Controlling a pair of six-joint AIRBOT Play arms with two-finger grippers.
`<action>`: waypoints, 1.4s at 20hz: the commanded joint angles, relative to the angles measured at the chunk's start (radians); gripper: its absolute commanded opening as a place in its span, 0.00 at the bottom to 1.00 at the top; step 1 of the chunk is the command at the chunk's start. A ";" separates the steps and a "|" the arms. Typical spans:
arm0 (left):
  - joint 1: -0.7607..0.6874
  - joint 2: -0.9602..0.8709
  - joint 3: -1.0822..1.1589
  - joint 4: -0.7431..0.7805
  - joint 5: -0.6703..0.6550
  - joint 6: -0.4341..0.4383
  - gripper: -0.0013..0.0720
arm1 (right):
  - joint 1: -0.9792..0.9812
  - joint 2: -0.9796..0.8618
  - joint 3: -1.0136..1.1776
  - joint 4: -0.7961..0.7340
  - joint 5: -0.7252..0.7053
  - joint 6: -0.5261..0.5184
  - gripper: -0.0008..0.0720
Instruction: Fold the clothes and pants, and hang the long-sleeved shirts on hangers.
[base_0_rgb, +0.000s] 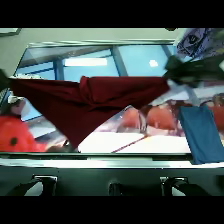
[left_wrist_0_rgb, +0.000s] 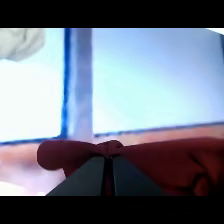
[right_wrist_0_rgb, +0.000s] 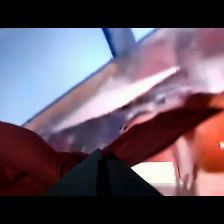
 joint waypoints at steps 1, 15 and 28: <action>-0.061 -0.301 -0.025 -0.020 0.129 0.016 0.04 | 0.001 -0.325 0.001 0.107 -0.071 -0.002 0.05; 0.090 -0.341 -0.071 -0.244 0.066 0.017 0.87 | 0.001 -0.468 0.001 0.208 -0.351 -0.082 0.05; 0.053 0.035 -0.893 -0.443 0.150 0.089 0.86 | 0.001 -0.361 0.001 0.093 -0.194 -0.084 0.05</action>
